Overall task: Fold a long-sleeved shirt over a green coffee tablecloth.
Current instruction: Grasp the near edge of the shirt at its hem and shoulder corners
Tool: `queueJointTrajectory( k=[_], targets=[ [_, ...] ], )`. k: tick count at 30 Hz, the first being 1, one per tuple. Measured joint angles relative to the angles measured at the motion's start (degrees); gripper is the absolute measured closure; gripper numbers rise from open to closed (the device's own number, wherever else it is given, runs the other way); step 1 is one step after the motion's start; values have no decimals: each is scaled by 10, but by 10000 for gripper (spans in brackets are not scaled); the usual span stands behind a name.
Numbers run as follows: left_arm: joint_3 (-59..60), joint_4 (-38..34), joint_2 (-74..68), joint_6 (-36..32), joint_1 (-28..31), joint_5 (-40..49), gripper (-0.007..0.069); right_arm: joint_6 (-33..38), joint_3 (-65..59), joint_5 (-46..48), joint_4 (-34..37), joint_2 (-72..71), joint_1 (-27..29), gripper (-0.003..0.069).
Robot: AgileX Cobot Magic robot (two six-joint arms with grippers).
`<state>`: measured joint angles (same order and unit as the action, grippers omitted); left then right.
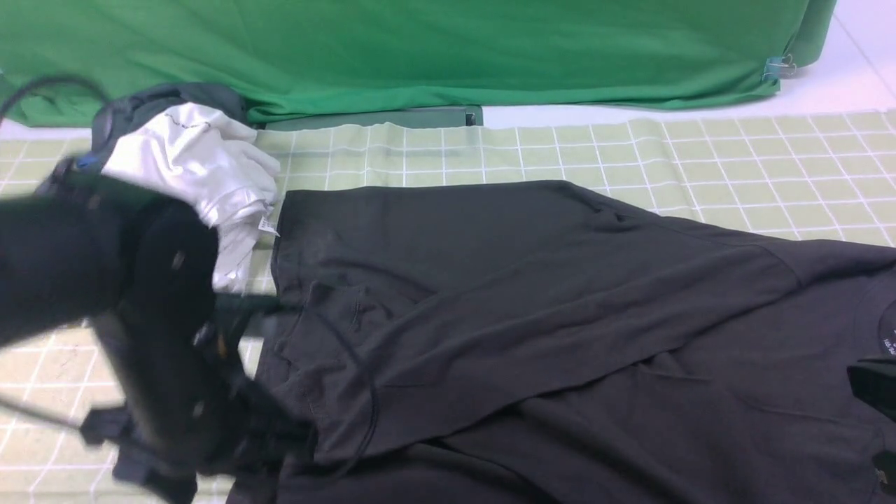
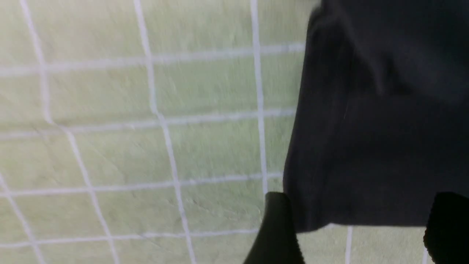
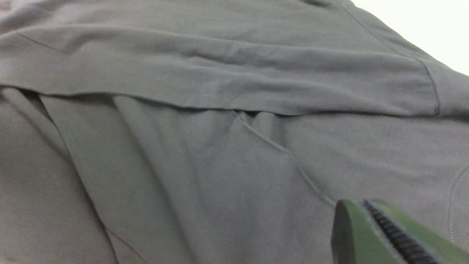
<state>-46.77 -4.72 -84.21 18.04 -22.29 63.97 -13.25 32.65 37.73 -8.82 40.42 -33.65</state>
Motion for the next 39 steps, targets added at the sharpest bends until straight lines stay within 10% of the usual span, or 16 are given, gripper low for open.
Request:
queueJointTrajectory(
  k=[14,25,35,39],
  targets=[
    [117,-15,-8,24,0,-122,151,0,0,0,1,0,0,615],
    [116,-52,-25,-53,0,-98,594,61,0,82,80,5,0,610],
    [117,-47,126,-32,0,23,606,224,31,190,179,90,0,594],
    [117,-47,193,-3,0,43,607,299,25,196,251,141,0,462]
  ],
)
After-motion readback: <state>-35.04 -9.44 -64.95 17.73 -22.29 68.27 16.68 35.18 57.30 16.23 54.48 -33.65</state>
